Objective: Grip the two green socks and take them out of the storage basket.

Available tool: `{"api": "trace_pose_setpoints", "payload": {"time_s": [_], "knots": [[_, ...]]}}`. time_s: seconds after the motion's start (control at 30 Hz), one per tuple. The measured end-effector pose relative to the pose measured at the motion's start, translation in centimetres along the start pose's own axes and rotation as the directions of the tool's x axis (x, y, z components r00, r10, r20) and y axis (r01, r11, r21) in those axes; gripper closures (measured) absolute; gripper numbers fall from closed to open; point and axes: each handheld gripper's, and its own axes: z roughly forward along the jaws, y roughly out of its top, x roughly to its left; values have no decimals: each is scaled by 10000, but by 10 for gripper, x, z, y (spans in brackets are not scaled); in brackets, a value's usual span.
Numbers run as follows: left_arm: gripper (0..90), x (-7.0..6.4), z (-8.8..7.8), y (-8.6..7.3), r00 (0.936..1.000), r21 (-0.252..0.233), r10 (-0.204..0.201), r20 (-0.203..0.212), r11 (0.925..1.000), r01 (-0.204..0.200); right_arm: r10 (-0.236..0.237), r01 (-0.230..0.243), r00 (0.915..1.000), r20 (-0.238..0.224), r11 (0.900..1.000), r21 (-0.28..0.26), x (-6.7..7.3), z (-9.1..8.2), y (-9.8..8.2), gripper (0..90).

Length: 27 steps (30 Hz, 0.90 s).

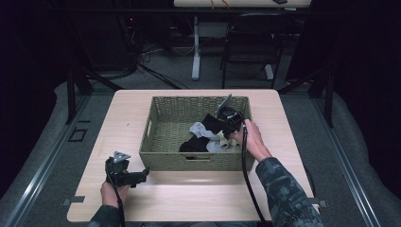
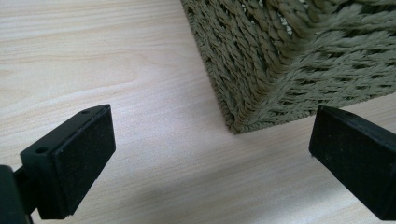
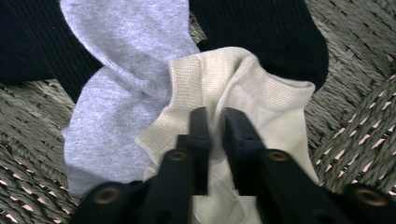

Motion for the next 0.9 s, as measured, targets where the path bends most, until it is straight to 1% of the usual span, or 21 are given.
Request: {"api": "trace_pose_setpoints", "payload": {"time_s": [0.03, 0.07, 0.1, 0.13, 0.17, 0.23, 0.27, 0.3, 0.33, 0.37, 0.4, 0.43, 0.5, 0.53, 0.57, 0.63, 0.7, 0.73, 0.77, 0.83, 0.9], "knots": [[4, 0, 0, 0, 10000, -1, 8, -11, 10000, -8, 24, -24, 10000, -14, 10000, 30, 0, -1, 0, 863], [3, 0, 0, 0, 10000, 18, 0, -2, 10000, 0, -120, 120, 9999, 18, 9998, 133, -2, -2, -1, 871], [4, 0, 0, 0, 10000, 25, 5, 4, 10000, -5, 138, -139, 9999, -20, 9997, -188, 0, 0, -2, 874], [4, 0, 0, 0, 10000, 23, 1, 0, 10000, -1, 136, -137, 9999, -56, 9997, -212, -1, -1, -3, 876], [4, 0, 0, 0, 10000, 8, 7, -7, 10000, -7, 25, -26, 10000, -67, 10000, -89, -3, -4, -3, 878], [4, 0, 0, 0, 10000, 15, -2, -19, 10000, 2, 23, -25, 9999, -140, 10000, -95, -6, -9, -3, 879], [4, 0, 0, 0, 10000, 6, -5, -16, 10000, 5, 181, -185, 9997, -191, 9996, -198, -6, -11, -4, 879], [4, 0, 0, 0, 10000, 1, 1, -6, 10000, -1, 177, -182, 9996, -212, 9996, -216, -7, -14, -4, 879], [4, 0, 0, 0, 10000, 1, 2, 0, 10000, -2, 25, -24, 9997, -236, 10000, 19, -10, -19, -3, 879], [4, 0, 0, 0, 10000, 10, 0, -5, 10000, 0, 35, -37, 9996, -280, 10000, -55, -11, -23, -3, 879], [4, 0, 0, 0, 10000, 9, -4, 0, 10000, 4, 10, -11, 9995, -314, 10000, -8, -12, -26, -3, 879], [4, 0, 0, 0, 10000, 10, -12, 5, 10000, 12, 3, -4, 9997, -254, 10000, -44, -13, -30, -3, 879], [4, 0, 0, 0, 10000, 64, -10, 7, 10000, 10, 51, -53, 9992, -394, 10000, -60, -15, -38, -3, 879], [4, 1, 0, 0, 10000, 59, -15, 1, 10000, 15, 57, -61, 9995, -297, 9999, -125, -16, -41, -3, 880], [4, 1, 0, 0, 10000, 41, -23, 14, 10000, 23, -58, 57, 9996, -265, 10000, -41, -18, -46, -2, 880], [4, 1, 0, 0, 10000, 36, -31, 18, 10000, 31, -41, 37, 9993, -380, 9999, -105, -19, -53, -2, 881], [4, 1, 0, 0, 10000, 58, -60, 28, 10000, 60, 81, -88, 9997, -248, 9996, -268, -19, -62, -2, 881], [4, 1, 1, 0, 10000, 20, -82, 11, 10000, 82, 81, -88, 9997, -248, 9996, -268, -19, -62, -2, 881], [5, 1, 0, 0, 10000, 24, -88, 10, 10000, 88, -55, 52, 9998, -200, 9999, -133, -21, -66, -1, 881], [4, 1, 0, 0, 10000, 18, -91, 6, 10000, 91, -122, 120, 9998, -186, 9999, -83, -21, -71, -1, 881], [4, 1, 0, 0, 10000, 23, -88, 13, 10000, 88, -89, 86, 9998, -196, 9998, -181, -21, -76, -1, 881]]}}
